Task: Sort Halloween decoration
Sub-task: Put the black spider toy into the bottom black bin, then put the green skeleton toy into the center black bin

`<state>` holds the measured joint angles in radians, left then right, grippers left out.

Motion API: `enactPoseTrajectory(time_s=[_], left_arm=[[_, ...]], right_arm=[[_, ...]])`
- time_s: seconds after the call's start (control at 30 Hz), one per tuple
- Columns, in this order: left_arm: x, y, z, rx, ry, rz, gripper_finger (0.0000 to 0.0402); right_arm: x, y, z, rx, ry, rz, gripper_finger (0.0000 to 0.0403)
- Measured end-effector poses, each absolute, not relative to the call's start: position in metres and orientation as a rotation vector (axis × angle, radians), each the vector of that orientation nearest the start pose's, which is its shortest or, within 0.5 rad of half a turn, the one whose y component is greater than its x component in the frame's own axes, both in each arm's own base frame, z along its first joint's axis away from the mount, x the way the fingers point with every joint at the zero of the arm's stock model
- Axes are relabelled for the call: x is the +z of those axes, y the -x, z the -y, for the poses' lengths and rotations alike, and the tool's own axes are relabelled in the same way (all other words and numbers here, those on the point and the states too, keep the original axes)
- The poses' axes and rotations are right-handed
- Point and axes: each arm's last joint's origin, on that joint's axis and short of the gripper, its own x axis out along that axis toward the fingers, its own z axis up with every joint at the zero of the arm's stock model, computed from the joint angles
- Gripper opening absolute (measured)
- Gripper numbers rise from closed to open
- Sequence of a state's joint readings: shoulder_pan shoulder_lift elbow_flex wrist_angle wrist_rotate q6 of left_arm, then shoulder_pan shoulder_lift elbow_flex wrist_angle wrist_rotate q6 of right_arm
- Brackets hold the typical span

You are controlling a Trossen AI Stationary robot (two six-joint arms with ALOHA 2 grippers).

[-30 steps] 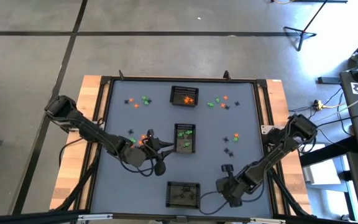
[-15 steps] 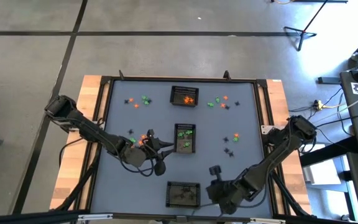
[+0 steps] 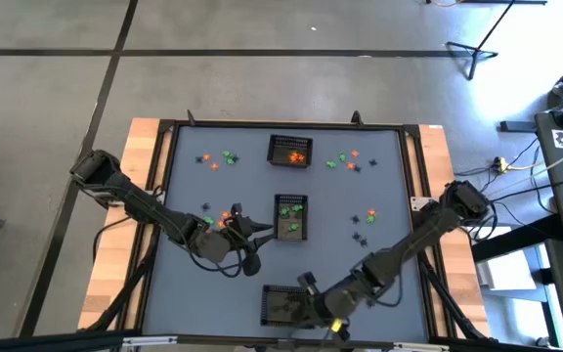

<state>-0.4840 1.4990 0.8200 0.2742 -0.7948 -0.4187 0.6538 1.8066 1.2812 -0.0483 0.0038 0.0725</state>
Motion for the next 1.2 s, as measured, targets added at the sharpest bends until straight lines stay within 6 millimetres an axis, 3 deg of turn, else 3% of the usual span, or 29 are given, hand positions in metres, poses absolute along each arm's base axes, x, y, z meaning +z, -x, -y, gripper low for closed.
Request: enactPoseTrajectory(time_s=[0.27, 0.5, 0.7, 0.9, 1.2], left_arm=[[0.224, -0.284, 0.126, 0.368, 0.163, -0.263, 0.0108], [0.224, -0.284, 0.126, 0.369, 0.162, -0.265, 0.0108], [0.224, -0.284, 0.126, 0.367, 0.161, -0.266, 0.0108], [0.224, -0.283, 0.127, 0.368, 0.178, -0.264, 0.0108], [0.224, -0.283, 0.127, 0.369, 0.182, -0.264, 0.0108]], right_arm=[[0.218, -0.335, -0.237, 0.613, 0.11, -0.631, 0.0096], [0.221, -0.326, -0.231, 0.589, 0.104, -0.729, 0.0135], [0.225, -0.29, -0.22, 0.432, 0.022, -1.05, 0.0132], [0.213, -0.244, -0.23, 0.172, -0.046, -1.375, 0.0132], [0.21, -0.198, -0.255, -0.08, -0.131, -1.431, 0.0131]])
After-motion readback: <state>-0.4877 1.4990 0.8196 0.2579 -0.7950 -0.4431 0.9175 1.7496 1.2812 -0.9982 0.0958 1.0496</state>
